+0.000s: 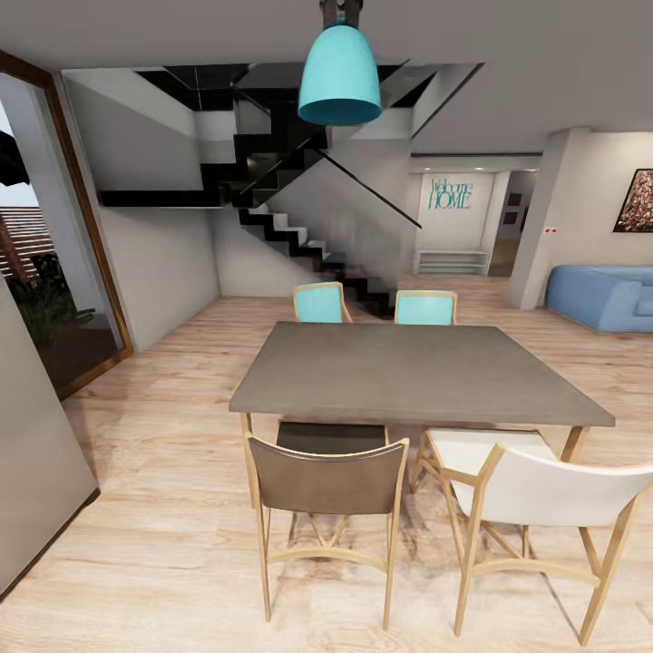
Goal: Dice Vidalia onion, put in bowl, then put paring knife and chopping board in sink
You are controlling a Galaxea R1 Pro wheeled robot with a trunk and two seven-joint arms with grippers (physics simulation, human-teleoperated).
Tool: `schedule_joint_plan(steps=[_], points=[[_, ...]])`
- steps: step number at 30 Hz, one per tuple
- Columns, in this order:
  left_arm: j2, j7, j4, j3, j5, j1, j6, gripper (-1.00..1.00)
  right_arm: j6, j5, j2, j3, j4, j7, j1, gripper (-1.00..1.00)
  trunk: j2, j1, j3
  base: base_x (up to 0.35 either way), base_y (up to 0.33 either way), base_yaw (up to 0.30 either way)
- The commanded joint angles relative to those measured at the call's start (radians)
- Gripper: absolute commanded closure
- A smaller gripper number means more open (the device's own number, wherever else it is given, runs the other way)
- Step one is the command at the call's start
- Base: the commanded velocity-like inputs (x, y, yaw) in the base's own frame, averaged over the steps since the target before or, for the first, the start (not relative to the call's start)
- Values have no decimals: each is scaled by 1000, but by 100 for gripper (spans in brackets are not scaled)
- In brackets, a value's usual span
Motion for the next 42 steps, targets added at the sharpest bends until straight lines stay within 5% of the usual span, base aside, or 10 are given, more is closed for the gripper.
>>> schedule_joint_plan(steps=[1,13,19,28,42], points=[[0,0,0,0,0,0,0,-100,-2,0,0,0,0,0,0,-100,0,0,-1,0,0,0],[11,0,0,0,2,0,0,-100,-52,0,-5,0,-1,0,0,-100,0,0,-1,0,0,0],[15,-1,0,1,3,0,0,-100,-158,-2,-1,-1,-1,0,0,-100,0,0,-1,0,0,0],[-20,-5,-3,5,9,0,0,-100,-188,-4,4,-1,-1,4,0,-100,0,0,-1,0,0,0],[-24,0,-328,8,9,0,-5,-100,-257,0,-4,-2,-211,-2,0,-100,0,0,-1,0,0,0]])
